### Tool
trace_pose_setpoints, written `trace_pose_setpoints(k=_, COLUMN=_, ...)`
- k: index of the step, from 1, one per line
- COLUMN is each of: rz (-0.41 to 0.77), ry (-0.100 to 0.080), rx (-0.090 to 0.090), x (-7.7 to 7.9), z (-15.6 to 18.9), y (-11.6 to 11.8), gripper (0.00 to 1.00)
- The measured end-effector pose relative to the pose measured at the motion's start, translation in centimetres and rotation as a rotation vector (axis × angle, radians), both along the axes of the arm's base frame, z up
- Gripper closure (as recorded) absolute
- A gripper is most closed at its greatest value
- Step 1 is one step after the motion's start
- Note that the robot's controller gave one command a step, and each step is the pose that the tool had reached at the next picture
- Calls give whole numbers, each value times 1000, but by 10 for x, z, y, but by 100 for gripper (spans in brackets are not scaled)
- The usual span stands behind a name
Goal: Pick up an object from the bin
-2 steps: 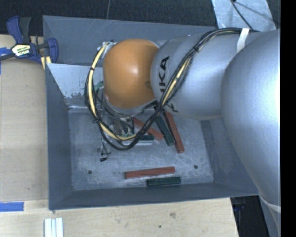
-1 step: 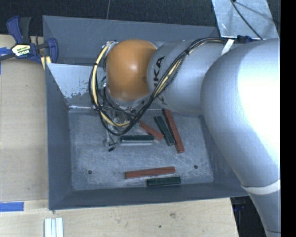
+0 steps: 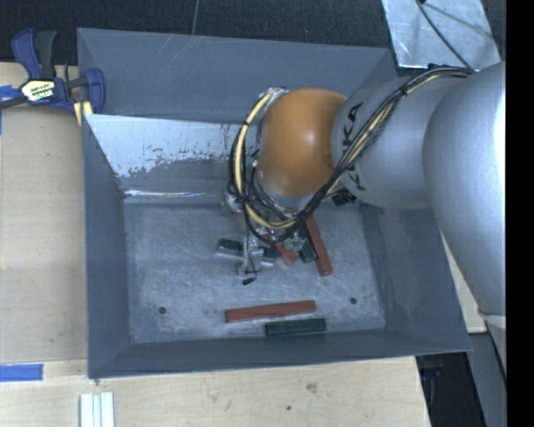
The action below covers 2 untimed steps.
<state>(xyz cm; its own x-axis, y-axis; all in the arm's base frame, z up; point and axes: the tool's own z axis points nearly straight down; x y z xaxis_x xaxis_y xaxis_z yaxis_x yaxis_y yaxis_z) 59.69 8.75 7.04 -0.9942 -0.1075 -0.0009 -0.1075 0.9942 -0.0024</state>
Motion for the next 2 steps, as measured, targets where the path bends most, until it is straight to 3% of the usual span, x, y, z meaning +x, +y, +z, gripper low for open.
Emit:
trace_pose_setpoints(k=1, rz=21, ry=-2, rx=2, x=11, z=30, y=23, gripper=0)
trace_pose_setpoints(k=2, rz=22, ry=-7, rx=4, x=-16, z=2, y=-26, gripper=100)
